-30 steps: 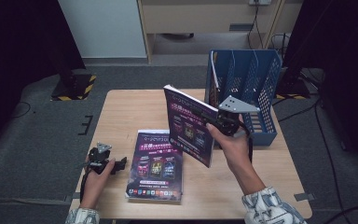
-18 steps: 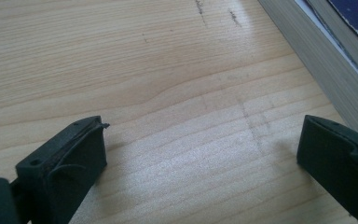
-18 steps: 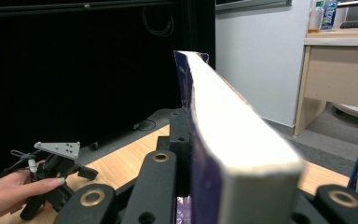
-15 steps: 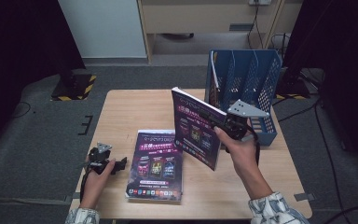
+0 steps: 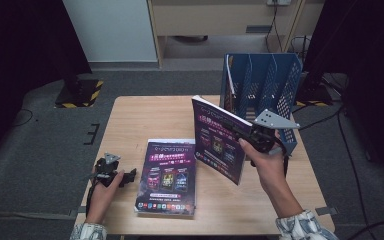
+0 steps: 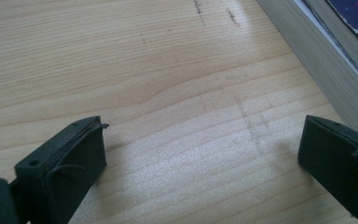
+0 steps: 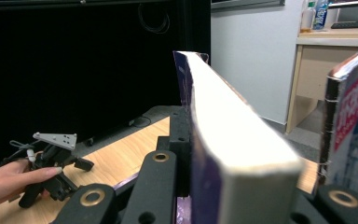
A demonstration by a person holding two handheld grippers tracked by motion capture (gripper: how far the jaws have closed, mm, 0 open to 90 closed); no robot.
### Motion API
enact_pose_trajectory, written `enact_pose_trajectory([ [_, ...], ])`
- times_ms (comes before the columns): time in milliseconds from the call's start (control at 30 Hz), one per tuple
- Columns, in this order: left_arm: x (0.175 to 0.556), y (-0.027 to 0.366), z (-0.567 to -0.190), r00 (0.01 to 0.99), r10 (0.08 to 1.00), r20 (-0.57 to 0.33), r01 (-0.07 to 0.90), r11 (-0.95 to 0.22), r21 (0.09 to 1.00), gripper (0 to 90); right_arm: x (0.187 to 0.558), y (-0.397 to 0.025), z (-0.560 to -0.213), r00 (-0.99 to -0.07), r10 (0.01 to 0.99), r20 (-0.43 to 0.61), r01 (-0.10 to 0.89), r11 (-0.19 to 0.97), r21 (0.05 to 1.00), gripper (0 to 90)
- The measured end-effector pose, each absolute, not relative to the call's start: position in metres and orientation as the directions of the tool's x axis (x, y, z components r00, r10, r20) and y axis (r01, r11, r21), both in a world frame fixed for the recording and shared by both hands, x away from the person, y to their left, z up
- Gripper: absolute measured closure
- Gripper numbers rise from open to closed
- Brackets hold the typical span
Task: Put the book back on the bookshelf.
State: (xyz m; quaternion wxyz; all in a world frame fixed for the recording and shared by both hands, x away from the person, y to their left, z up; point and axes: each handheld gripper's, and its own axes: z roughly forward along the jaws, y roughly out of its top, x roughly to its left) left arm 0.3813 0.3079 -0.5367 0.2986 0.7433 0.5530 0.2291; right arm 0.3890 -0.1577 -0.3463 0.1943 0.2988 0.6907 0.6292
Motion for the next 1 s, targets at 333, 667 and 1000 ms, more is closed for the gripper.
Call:
enact_pose_trajectory([
  [333, 0.381, 0.308, -0.537, 0.283, 0.959, 0.01, 0.685, -0.21, 0.698, 0.0, 0.384, -0.173, -0.347, -0.74, 0.665, 0.106, 0.169, 0.032, 0.985, 82.6],
  [667, 0.381, 0.308, -0.537, 0.283, 0.959, 0.01, 0.685, -0.21, 0.697, 0.0, 0.378, -0.191, -0.348, -0.727, 0.678, 0.105, 0.168, 0.027, 0.985, 82.6],
  [1000, 0.381, 0.308, -0.537, 0.284, 0.959, 0.01, 0.685, -0.21, 0.697, 0.0, 0.373, -0.204, -0.346, -0.72, 0.686, 0.106, 0.166, 0.023, 0.986, 82.6],
])
